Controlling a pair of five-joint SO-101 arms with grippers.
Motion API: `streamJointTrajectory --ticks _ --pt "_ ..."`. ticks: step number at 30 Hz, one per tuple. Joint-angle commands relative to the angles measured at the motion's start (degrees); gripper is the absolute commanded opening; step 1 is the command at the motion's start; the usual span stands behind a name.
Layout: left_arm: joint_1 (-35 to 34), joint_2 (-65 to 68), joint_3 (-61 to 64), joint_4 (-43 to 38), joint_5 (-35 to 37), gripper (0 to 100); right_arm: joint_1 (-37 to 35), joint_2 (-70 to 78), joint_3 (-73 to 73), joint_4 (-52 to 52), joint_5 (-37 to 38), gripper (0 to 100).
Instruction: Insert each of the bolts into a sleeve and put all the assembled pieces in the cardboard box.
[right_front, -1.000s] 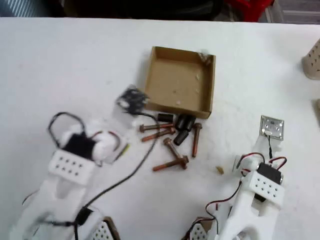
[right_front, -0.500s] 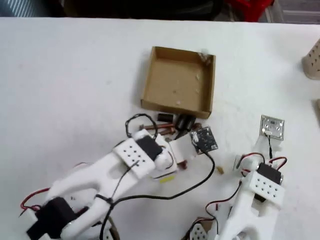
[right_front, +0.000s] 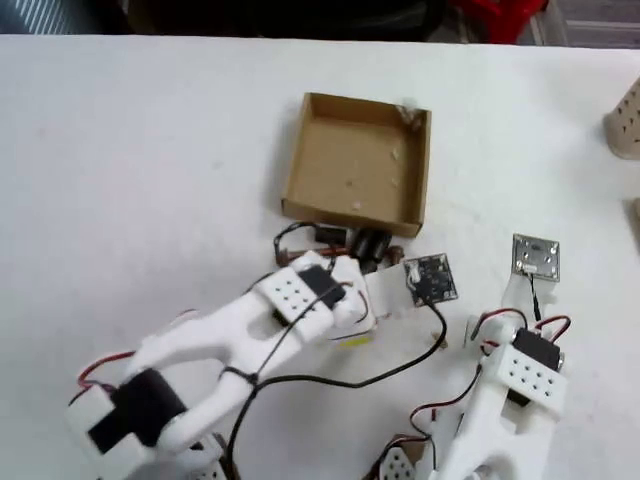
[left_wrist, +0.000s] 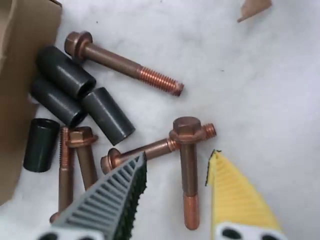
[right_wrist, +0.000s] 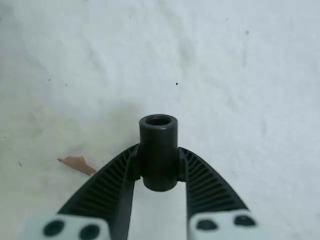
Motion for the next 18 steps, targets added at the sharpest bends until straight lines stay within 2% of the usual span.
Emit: streamJointTrajectory --ticks 1,9,14,18 --pt "-0.13 6.02 -5.98 -1.32 -0.70 22 0.22 -1.36 -0.44 -0.84 0.88 1.7" --pt "-0.84 12.09 -9.76 0.35 -0.35 21 0.13 -1.36 -0.35 -0.84 0.88 1.7" --pt "-0.57 12.09 -9.76 0.26 -0.70 6 0.13 -1.36 -0.35 -0.84 0.88 1.7" --pt "-0.57 12.09 -9.76 0.26 -0.44 8 0.13 -1.36 -0.35 -0.84 0.88 1.7"
